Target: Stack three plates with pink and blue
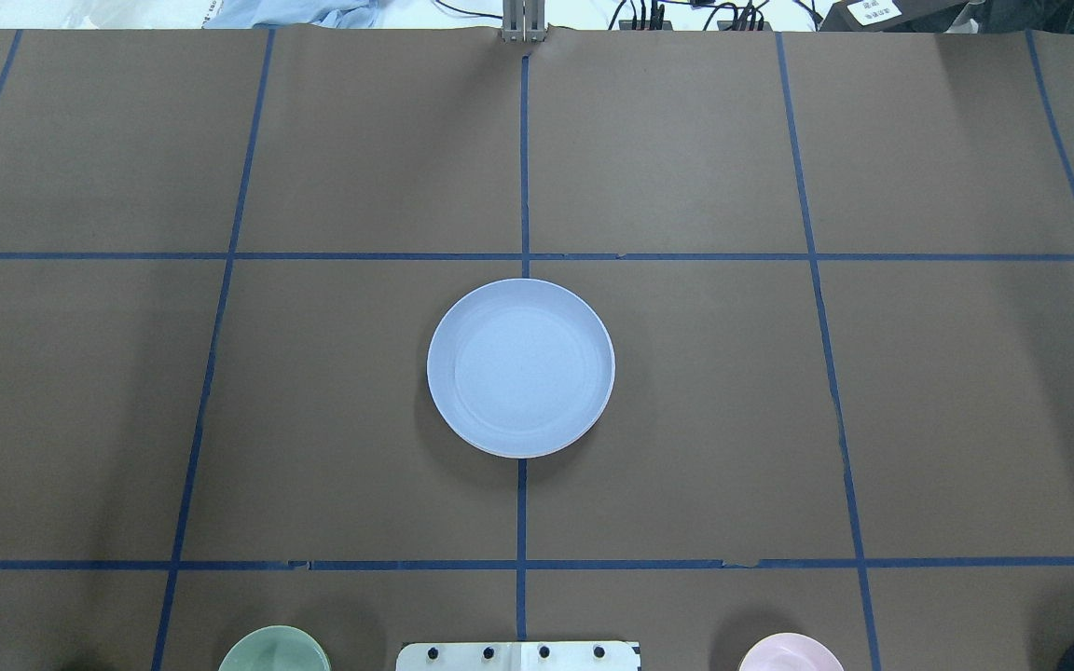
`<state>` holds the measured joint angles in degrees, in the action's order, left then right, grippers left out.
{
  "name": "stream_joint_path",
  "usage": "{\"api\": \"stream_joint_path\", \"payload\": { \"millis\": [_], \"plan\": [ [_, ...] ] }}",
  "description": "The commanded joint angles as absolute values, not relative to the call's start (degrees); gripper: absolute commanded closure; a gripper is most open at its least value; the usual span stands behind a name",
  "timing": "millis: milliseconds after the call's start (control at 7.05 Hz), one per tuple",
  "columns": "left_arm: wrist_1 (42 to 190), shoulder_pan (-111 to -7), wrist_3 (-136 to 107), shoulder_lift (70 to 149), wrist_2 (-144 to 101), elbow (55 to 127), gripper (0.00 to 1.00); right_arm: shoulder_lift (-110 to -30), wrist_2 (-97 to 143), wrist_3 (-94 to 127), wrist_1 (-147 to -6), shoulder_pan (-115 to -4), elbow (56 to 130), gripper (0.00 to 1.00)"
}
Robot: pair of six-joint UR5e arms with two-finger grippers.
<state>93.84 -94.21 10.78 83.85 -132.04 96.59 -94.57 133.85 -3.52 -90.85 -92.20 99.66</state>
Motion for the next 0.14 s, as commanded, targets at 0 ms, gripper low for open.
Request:
{"api": "stream_joint_path", "payload": {
  "millis": [0],
  "plan": [
    [93.9,-94.2,10.8,83.8,-132.1,96.6,0.0,-94.6,133.9,-3.5,-90.8,-92.2,99.7,0.0]
  ]
}}
